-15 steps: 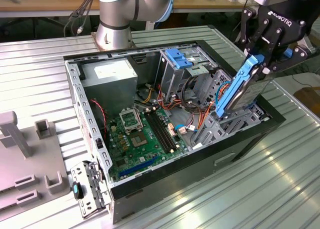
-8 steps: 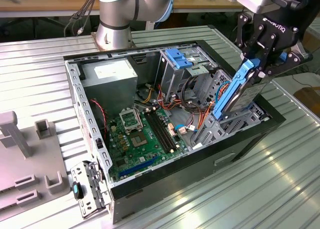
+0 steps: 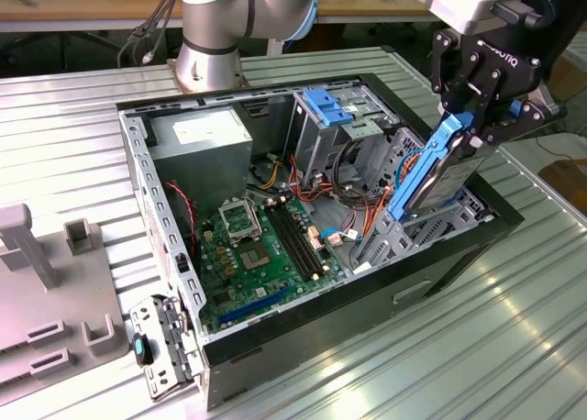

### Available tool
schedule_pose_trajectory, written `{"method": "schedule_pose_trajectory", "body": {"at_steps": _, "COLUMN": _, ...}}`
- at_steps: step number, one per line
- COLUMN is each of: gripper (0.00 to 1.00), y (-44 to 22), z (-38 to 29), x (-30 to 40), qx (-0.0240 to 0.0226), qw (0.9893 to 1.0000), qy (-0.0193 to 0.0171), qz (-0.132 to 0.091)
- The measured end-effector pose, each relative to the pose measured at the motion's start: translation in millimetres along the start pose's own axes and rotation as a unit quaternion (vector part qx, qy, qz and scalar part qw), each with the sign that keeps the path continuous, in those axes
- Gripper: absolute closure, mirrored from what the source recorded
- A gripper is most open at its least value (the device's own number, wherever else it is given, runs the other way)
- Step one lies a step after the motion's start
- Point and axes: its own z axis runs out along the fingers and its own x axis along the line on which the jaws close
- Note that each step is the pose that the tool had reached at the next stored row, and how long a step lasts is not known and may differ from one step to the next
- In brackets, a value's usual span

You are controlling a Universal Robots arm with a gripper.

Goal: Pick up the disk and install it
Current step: 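Insert the disk into the insertion slot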

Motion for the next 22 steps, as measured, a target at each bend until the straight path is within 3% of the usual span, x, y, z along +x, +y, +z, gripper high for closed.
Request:
{"method": "schedule_pose_trajectory", "body": {"at_steps": 12, "gripper": 0.63, "y": 2.7, "z": 15.5, "x": 0.0, "qx": 0.0000, "qw": 1.0000, "qy": 0.0001, "qz": 0.000}}
{"method": "schedule_pose_trajectory", "body": {"at_steps": 22, "gripper": 0.63, "y": 5.7, "z": 33.5, "x": 0.0, "qx": 0.0000, "qw": 1.0000, "qy": 0.0001, "qz": 0.001}}
